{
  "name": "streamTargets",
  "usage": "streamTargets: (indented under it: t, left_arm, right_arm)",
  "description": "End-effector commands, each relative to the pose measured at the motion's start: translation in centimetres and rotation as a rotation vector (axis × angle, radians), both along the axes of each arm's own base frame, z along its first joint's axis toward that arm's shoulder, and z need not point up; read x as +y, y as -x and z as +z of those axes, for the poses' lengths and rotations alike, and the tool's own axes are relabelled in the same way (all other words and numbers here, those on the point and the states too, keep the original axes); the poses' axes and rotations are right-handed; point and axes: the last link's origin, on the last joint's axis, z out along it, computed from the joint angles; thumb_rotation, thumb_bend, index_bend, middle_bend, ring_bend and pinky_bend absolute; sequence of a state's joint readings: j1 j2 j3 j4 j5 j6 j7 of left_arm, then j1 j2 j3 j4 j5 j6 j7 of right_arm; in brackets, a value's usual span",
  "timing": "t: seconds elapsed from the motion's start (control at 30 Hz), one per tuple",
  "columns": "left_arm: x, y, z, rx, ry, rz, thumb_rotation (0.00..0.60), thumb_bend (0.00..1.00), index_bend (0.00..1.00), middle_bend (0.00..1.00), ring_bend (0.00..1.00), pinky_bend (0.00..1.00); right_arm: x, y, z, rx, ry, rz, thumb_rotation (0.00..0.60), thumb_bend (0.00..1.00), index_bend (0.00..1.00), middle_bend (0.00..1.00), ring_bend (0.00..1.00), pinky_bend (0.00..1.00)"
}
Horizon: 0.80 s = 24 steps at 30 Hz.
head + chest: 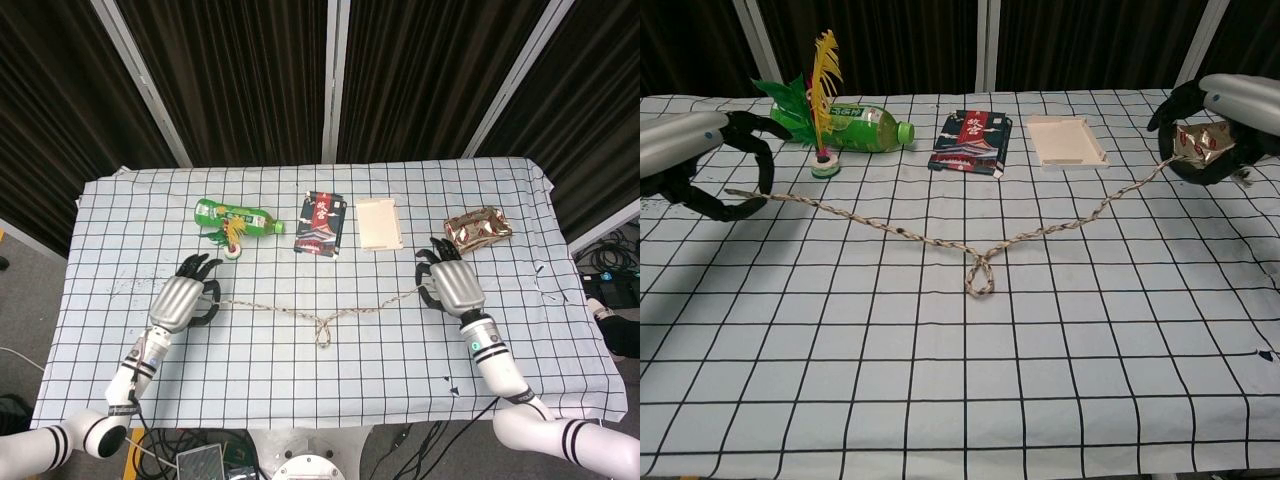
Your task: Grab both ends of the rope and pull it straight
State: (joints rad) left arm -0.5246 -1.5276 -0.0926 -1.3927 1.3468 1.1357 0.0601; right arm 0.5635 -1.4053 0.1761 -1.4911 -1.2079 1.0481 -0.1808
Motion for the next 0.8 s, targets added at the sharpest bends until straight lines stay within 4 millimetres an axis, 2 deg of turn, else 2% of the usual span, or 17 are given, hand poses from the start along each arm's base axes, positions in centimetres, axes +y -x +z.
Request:
streamTargets:
  t: [0.03, 0.17, 0.3, 0.8]
  left_arm:
    - [-0.1, 1.4, 1.2, 0.003, -0.031, 0.034, 0.600, 0.40, 0.58, 0.11, 0.00, 0.00]
    - [-0.2, 2.9, 2.0, 0.006, -0.047, 0.076, 0.600, 0.40, 0.58, 0.11, 0.00, 0.00]
    - [-0.4, 4.0, 2.1, 0.010, -0.054, 0.105, 0.600, 0.40, 0.58, 0.11, 0.00, 0.00]
    - [-0.4, 5.9, 0.8, 0.034, -0.024, 0.144, 0.600, 0.40, 0.58, 0.11, 0.00, 0.00]
  right_arm:
    - [0.9, 1.4, 2.0, -0.017, 0.032, -0.034, 0.600, 0.58, 0.67, 0.23, 0.00, 0.00]
    - [1.3, 2.9, 3.5, -0.021, 0.050, -0.081, 0.600, 0.58, 0.67, 0.23, 0.00, 0.00]
    - [1.7, 4.2, 3.8, -0.025, 0.042, -0.116, 0.600, 0.58, 0.67, 0.23, 0.00, 0.00]
    - [1.3, 6.1, 0.5, -0.015, -0.024, -0.165, 0.600, 0.58, 0.67, 0.23, 0.00, 0.00]
